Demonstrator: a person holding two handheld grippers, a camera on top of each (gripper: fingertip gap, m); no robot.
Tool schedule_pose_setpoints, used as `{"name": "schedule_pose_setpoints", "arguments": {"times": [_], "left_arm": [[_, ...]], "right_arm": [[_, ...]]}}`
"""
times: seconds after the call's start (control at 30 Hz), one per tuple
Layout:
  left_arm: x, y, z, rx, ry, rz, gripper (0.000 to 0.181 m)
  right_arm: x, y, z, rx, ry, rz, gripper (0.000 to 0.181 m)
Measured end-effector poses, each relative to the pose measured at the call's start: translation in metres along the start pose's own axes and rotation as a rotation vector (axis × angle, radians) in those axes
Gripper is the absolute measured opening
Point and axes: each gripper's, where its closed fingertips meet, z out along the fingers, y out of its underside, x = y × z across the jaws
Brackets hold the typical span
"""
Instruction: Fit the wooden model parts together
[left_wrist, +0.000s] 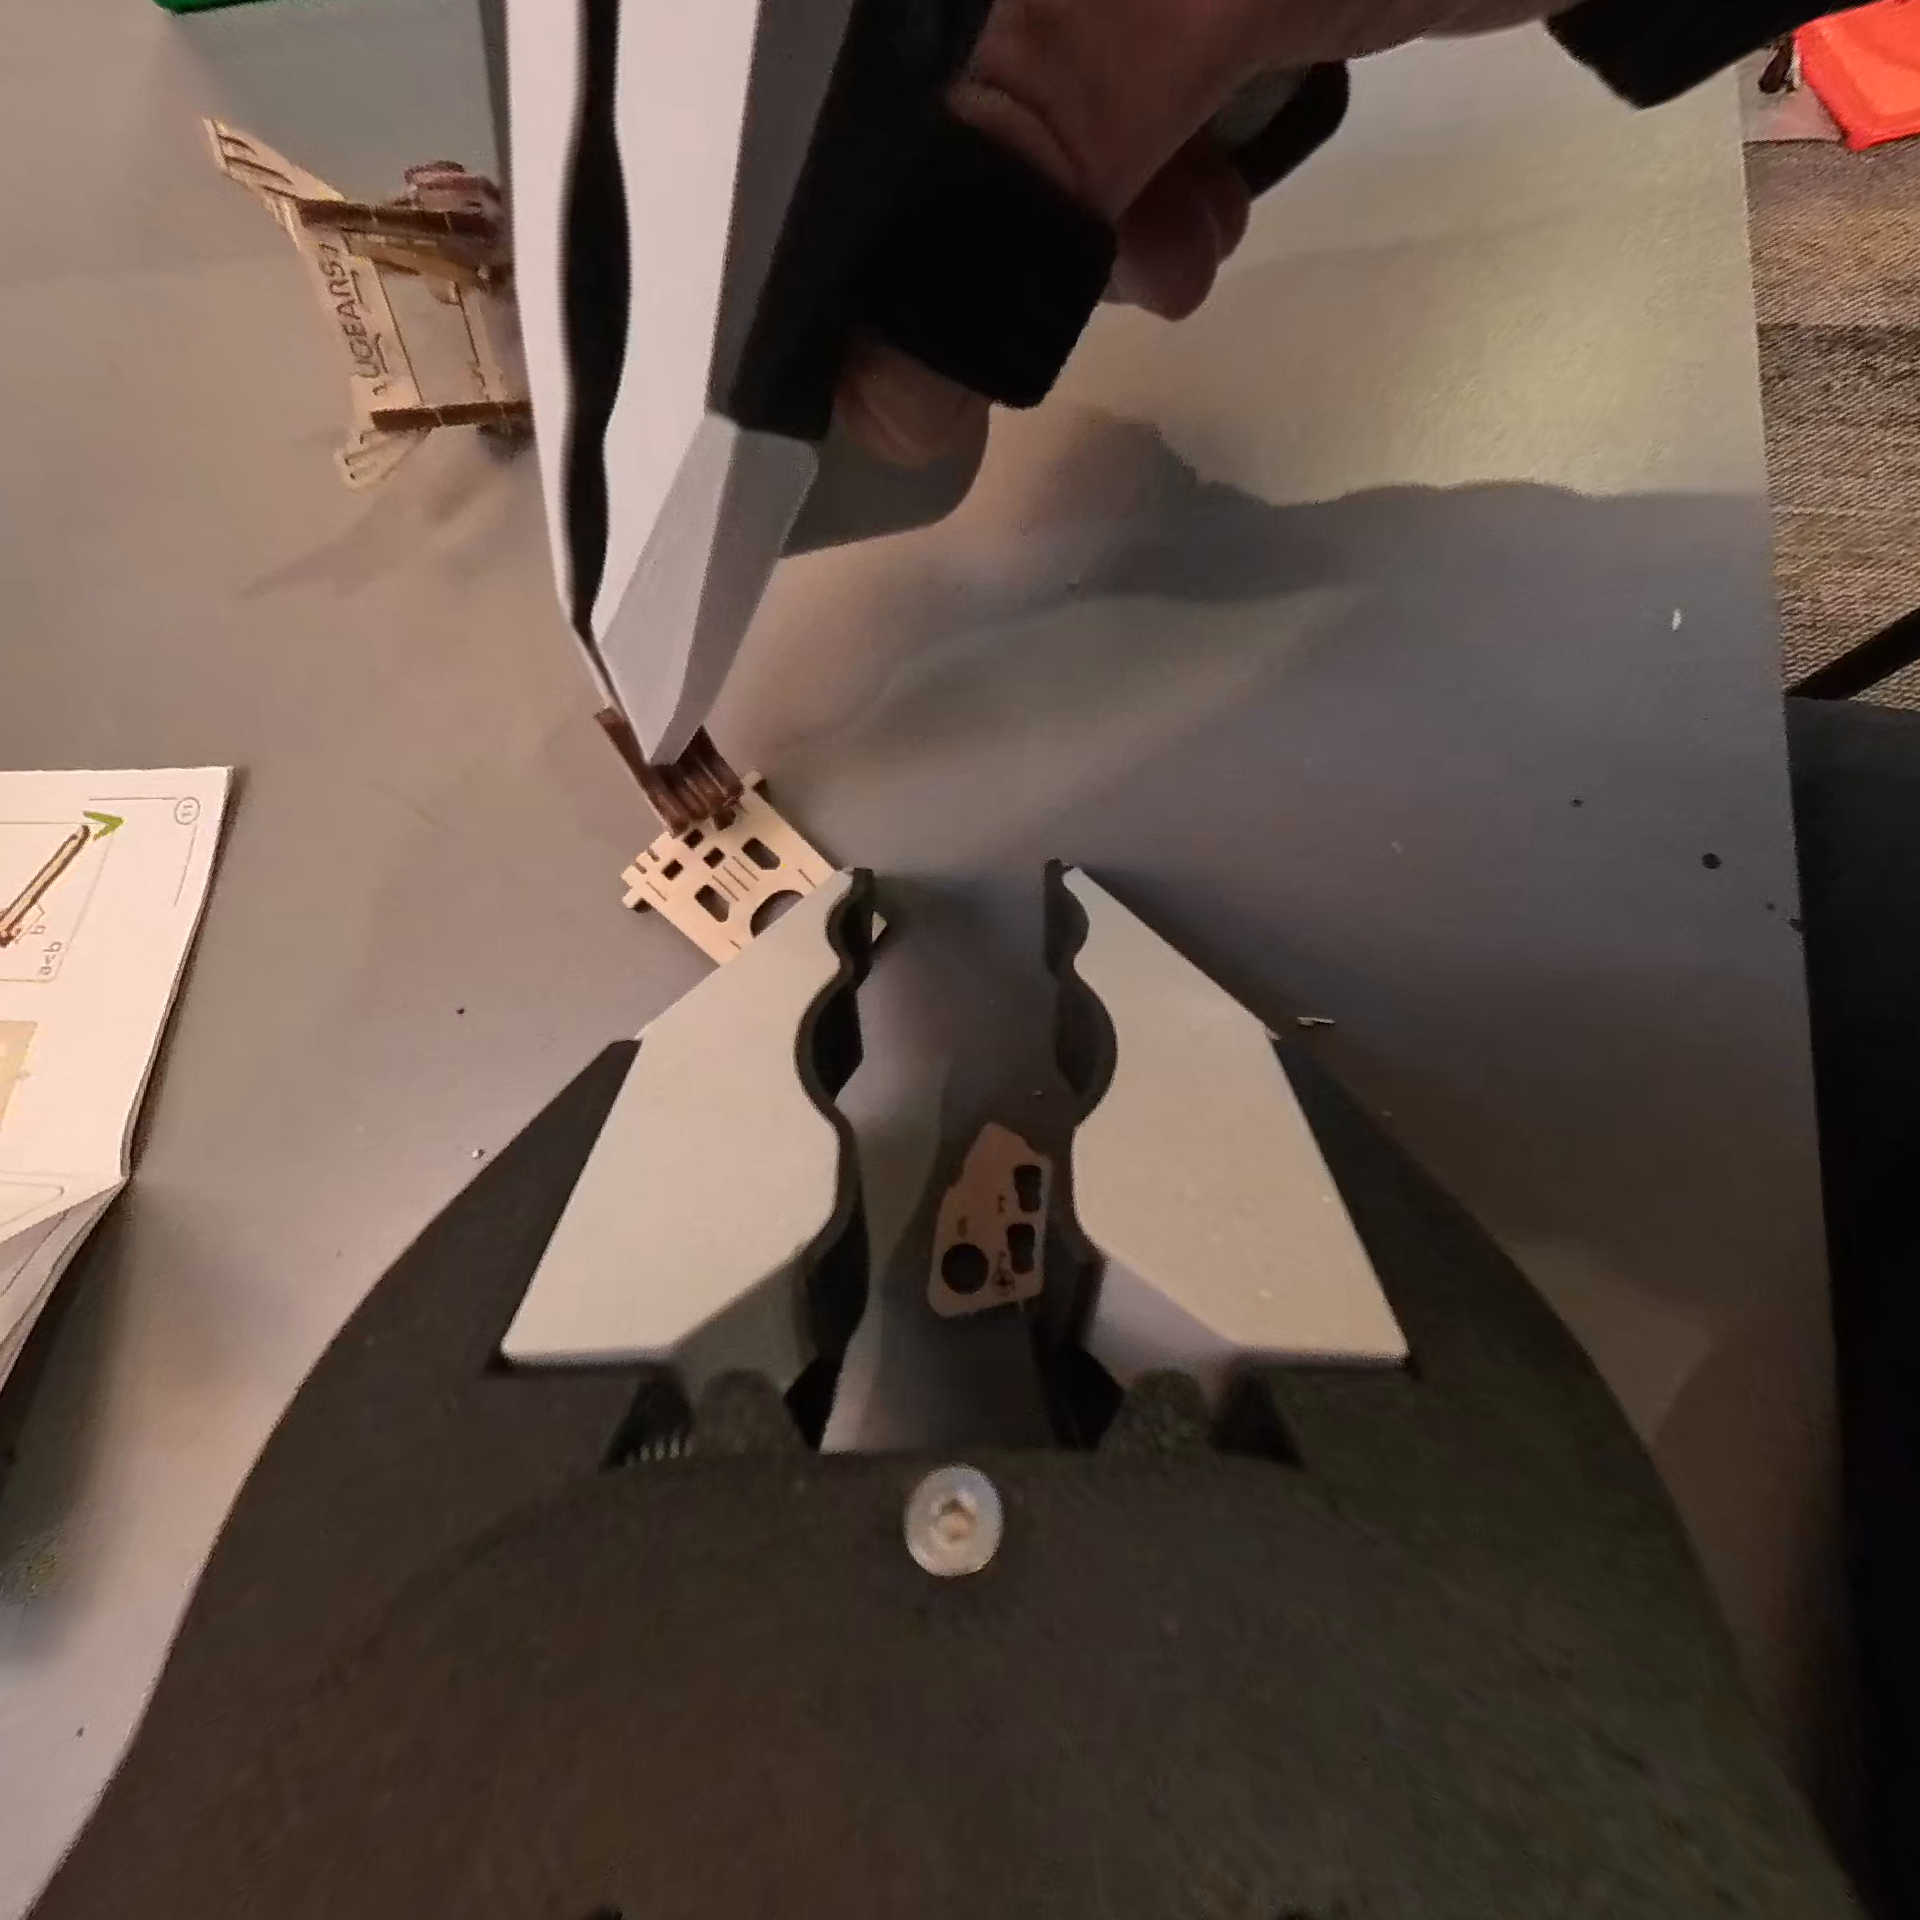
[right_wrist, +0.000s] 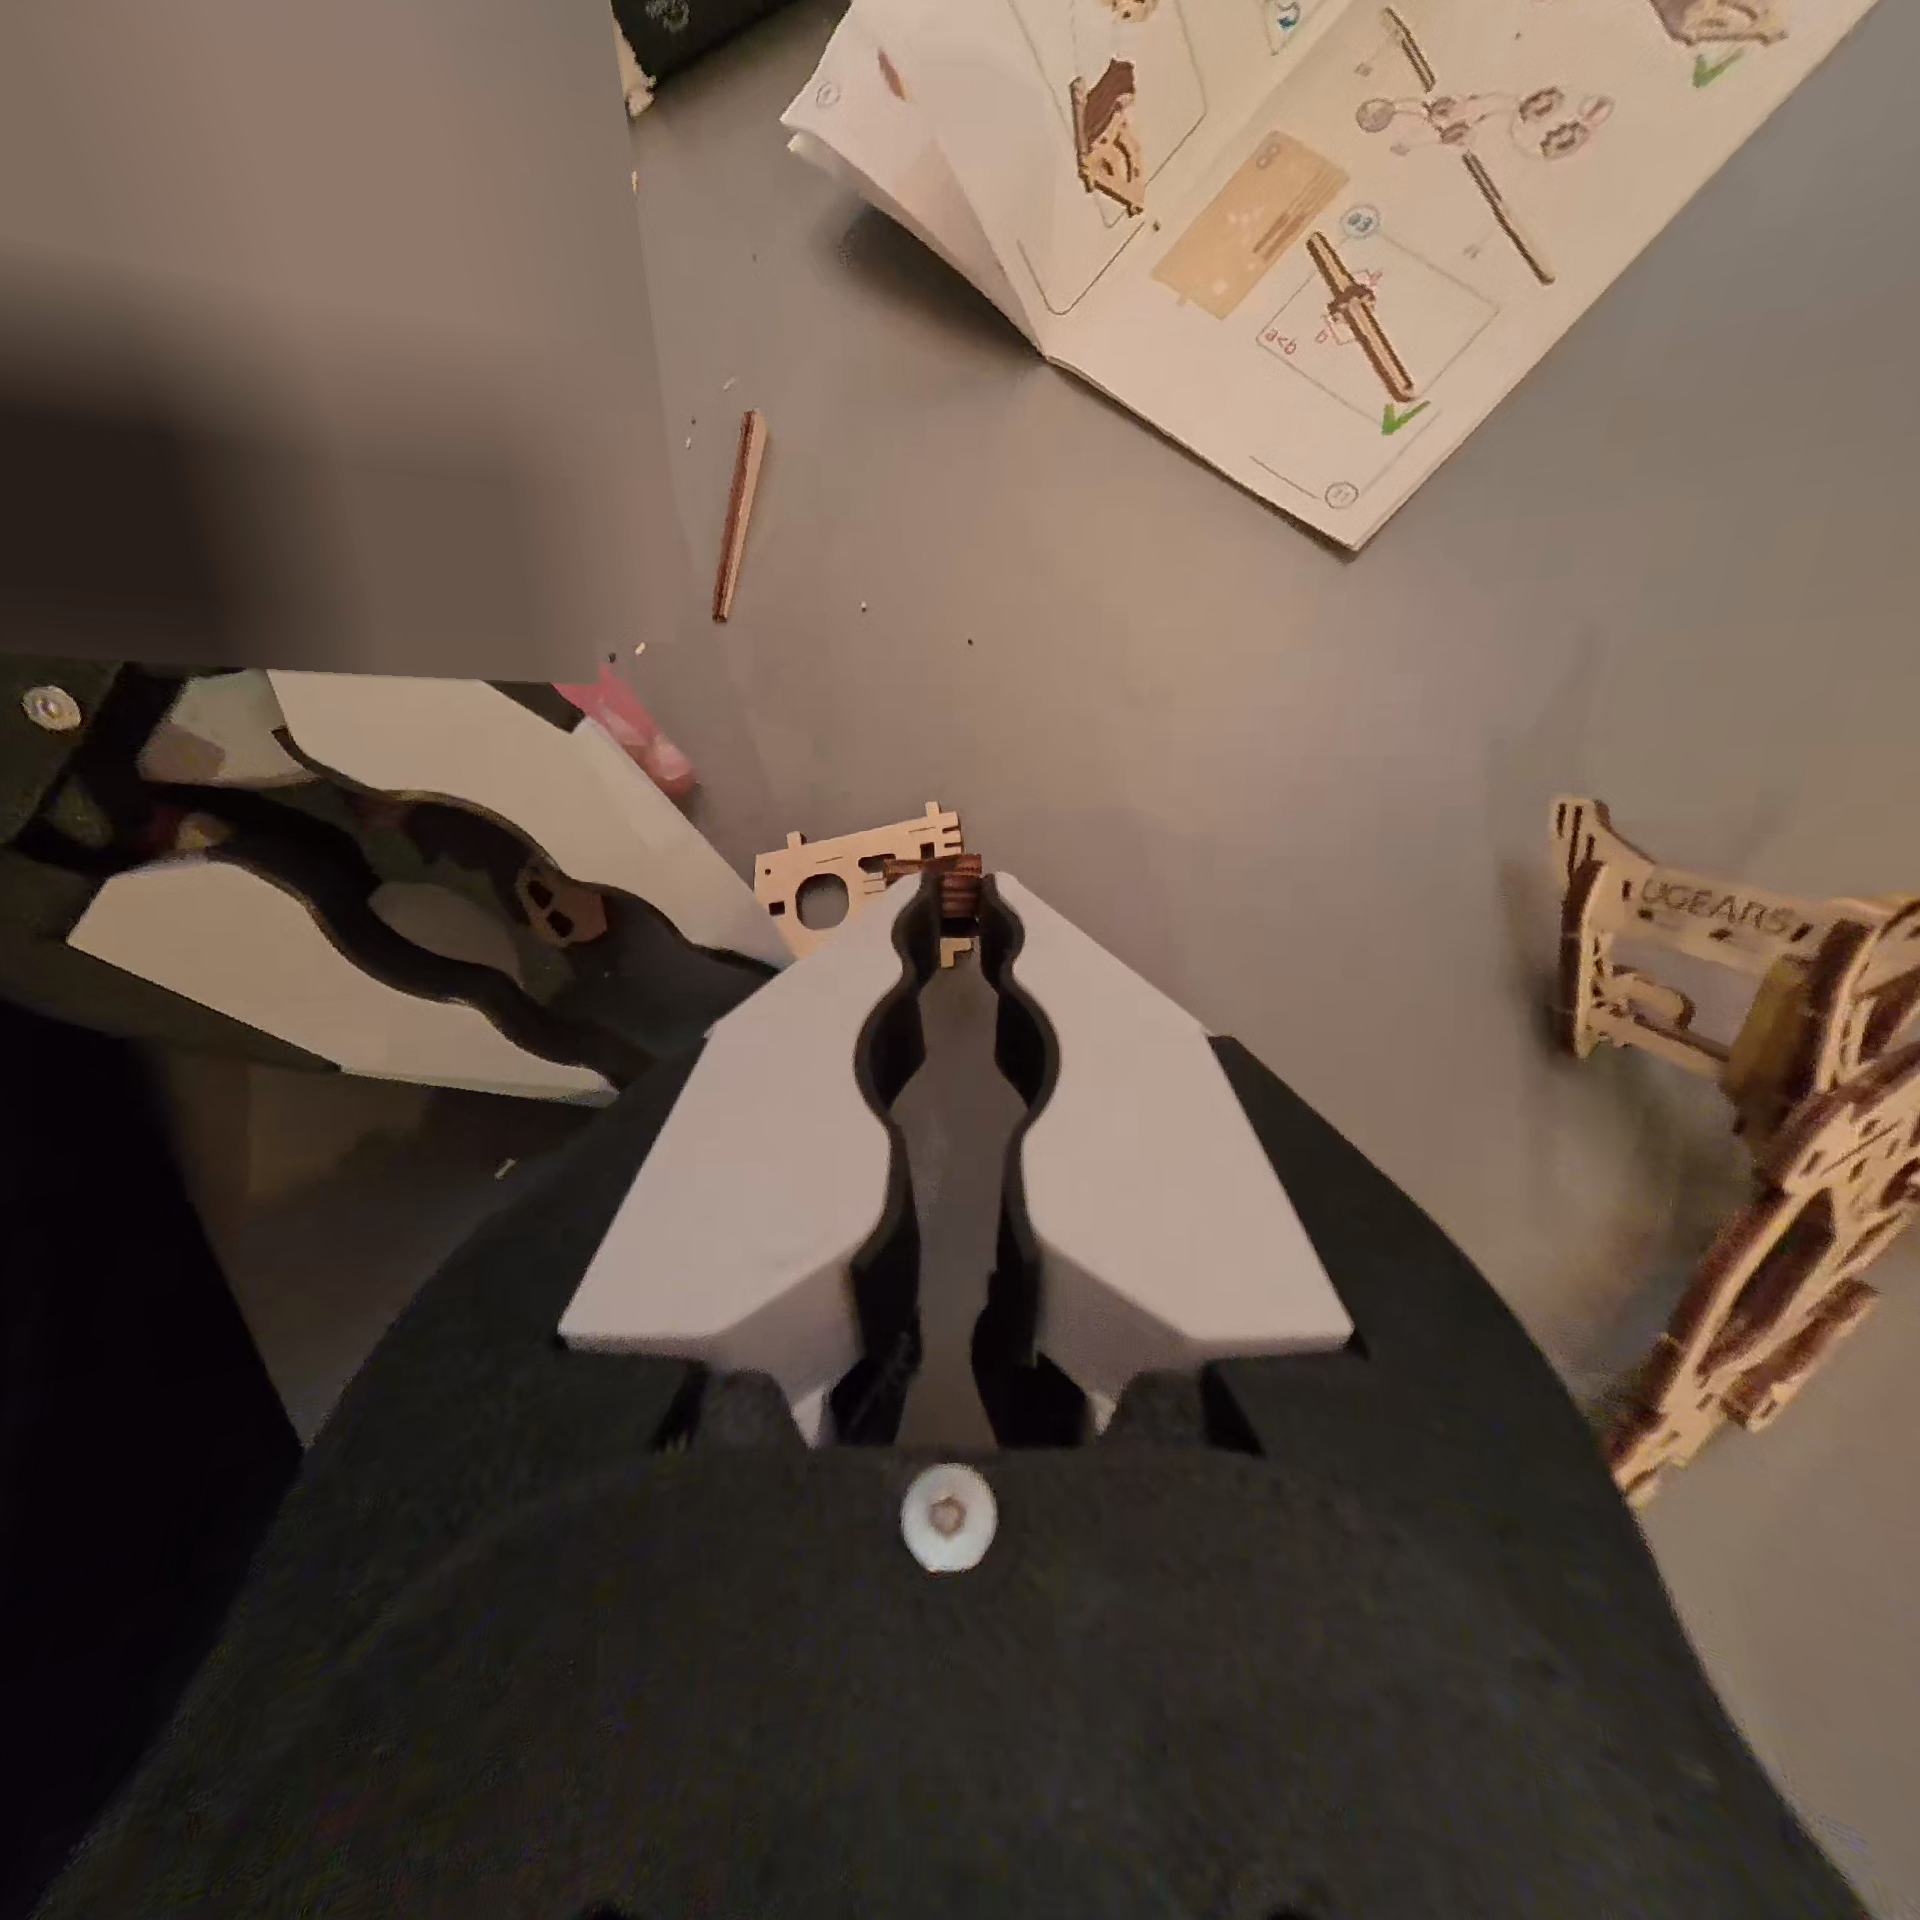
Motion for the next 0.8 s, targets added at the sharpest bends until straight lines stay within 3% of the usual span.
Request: {"name": "schedule_pose_setpoints", "arguments": {"times": [0.57,0.8], "left_arm": [[0.000,0.000,0.000,0.004,0.023,-0.027,0.031],[0.000,0.000,0.000,0.002,0.017,-0.018,0.033]], "right_arm": [[-0.003,-0.010,-0.004,0.098,-0.219,0.263,0.005],[-0.002,-0.023,-0.010,0.211,-0.318,0.417,0.005]]}}
